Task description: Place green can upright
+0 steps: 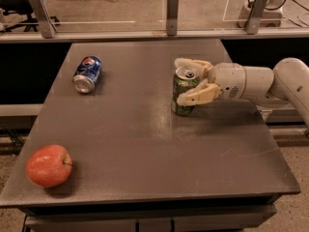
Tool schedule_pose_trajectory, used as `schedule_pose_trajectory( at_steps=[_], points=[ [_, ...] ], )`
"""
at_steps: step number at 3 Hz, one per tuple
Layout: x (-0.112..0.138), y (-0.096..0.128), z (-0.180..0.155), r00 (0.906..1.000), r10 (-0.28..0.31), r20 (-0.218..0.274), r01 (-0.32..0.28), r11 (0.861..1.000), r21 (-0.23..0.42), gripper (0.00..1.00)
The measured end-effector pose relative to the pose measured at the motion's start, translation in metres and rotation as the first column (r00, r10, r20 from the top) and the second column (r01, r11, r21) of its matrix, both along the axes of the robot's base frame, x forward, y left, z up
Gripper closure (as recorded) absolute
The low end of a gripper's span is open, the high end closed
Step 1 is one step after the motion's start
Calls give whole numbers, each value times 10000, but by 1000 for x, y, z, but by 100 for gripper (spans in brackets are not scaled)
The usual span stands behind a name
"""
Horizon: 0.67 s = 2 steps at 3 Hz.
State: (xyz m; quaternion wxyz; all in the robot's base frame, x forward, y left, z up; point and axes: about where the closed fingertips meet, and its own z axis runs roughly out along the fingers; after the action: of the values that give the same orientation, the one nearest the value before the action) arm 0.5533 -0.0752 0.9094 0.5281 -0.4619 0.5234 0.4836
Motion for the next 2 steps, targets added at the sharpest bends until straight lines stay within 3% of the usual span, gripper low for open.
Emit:
schedule_pose_trajectory(
  at_steps=[1,2],
  points=[
    [2,-7,11,9996,-68,256,78,9993,-369,0],
    [-4,-48,37,9933,-615,977,756,9861,-1479,0]
  ],
)
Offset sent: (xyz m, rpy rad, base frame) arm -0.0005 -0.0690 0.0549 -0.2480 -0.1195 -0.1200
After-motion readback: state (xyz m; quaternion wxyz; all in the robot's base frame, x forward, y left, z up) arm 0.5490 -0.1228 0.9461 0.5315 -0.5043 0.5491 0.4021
